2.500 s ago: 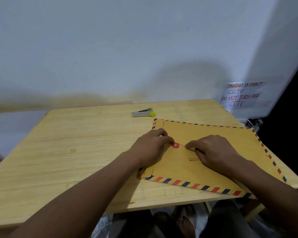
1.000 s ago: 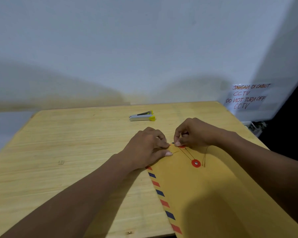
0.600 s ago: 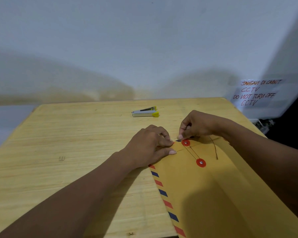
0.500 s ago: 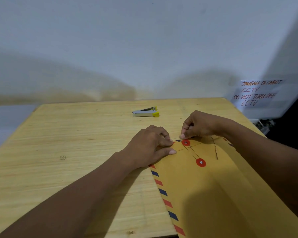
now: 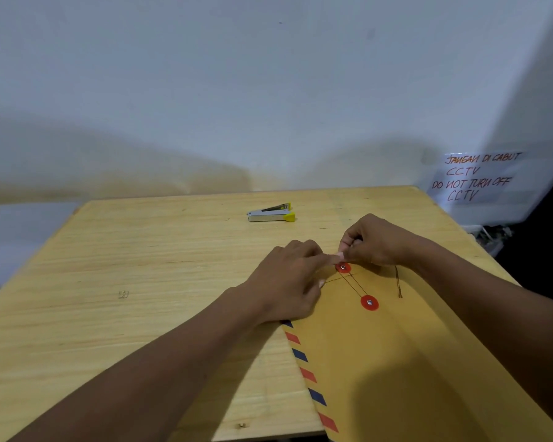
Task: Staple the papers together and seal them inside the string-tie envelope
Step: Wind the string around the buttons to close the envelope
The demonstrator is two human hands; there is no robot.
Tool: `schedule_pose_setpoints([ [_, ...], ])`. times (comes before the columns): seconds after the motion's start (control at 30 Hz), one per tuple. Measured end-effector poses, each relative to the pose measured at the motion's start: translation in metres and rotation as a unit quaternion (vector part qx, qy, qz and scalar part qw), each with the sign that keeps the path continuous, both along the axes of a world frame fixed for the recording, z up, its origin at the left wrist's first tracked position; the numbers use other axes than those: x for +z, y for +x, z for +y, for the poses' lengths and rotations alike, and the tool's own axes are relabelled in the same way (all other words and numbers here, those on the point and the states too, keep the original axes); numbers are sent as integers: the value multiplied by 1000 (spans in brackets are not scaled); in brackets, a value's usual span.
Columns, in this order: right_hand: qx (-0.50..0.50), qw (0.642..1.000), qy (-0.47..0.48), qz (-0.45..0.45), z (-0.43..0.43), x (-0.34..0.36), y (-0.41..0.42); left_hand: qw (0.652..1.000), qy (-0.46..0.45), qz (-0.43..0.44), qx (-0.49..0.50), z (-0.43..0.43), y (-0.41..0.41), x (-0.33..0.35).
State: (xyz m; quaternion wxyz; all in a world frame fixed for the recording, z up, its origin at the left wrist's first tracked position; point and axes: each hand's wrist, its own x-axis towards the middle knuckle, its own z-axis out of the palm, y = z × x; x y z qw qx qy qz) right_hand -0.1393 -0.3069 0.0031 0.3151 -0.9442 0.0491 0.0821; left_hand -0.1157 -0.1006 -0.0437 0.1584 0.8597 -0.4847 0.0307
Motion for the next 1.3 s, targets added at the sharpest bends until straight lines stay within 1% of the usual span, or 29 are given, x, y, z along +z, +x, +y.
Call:
schedule_pose_setpoints([
  [0.07,8,1000,1,12,-3,4,0,999,40,-35,0,-9,-8,0],
  [0.13,11,1000,1,23,-6,6,2,997,53,-48,13,-14,-11,0],
  [0.37,19,1000,-10,23,-8,4,6,996,83,10,26,-20,-7,5],
  [0.43,21,999,-18,26,-8,3,6,997,77,18,24,-18,-7,3],
  [0.6,21,999,-26,20,-9,1,3,1000,14,-13,25,-9,-13,-8],
  [0.67,16,999,-26,17,-9,0,2,999,-15,5,33,-8,-13,-8],
  [0.73,9,1000,-26,13,-8,-1,1,996,-56,49,53,-7,-14,-7],
  [0.8,3,1000,-26,6,-7,-3,1,993,-75,65,62,-7,-14,-8],
  [1.0,-15,999,-28,-31,-4,-7,-2,994,-74,48,58,-8,-12,-13],
  [1.17,-18,999,-31,-38,-3,-7,-3,997,-53,31,49,-7,-12,-10],
  [1.3,-19,999,-27,-40,-3,-9,-2,998,-45,36,38,-8,-12,-9],
])
